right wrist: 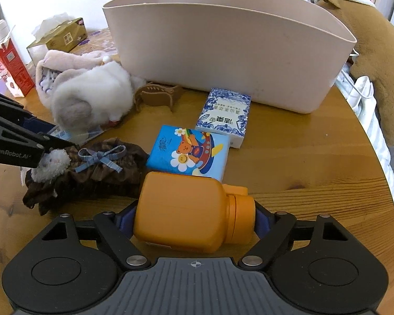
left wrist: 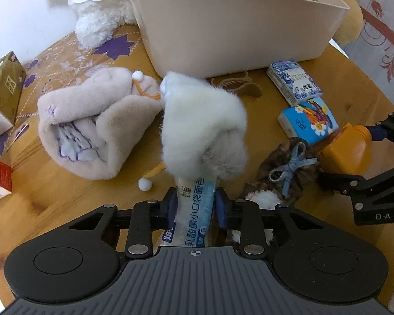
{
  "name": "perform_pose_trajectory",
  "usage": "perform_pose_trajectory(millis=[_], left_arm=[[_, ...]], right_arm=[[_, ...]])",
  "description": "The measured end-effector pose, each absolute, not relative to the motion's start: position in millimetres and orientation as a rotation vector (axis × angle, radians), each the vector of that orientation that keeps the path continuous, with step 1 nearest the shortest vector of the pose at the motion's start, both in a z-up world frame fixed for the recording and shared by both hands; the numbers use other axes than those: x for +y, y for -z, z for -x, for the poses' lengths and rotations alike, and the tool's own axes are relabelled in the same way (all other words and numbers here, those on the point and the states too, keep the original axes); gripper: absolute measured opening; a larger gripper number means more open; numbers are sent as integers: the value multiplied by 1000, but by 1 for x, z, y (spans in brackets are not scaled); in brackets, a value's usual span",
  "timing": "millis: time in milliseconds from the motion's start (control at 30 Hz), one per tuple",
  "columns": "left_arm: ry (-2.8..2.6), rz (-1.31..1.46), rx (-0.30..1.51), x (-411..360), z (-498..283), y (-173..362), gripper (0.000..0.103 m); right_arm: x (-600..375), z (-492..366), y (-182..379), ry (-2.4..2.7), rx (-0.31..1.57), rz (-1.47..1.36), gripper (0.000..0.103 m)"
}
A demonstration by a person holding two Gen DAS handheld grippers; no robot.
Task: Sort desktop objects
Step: 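Close left tool on bread packet while right tool grasps orange bottle, then carry bread packet with left tool while right tool carries orange bottle to basket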
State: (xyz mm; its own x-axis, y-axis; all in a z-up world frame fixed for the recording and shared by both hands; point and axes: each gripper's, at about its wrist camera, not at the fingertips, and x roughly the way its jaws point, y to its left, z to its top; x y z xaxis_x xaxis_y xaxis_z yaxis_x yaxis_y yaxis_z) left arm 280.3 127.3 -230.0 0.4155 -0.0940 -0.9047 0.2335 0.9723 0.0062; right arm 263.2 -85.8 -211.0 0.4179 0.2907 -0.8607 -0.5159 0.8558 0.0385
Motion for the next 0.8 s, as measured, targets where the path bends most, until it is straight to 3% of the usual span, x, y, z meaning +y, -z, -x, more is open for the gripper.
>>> perform_pose_trajectory(millis=[800], left_arm=[[120,-51,1011,121,-245,187,24]], right_arm=[[-111,-275,190,-682,962,259,80]])
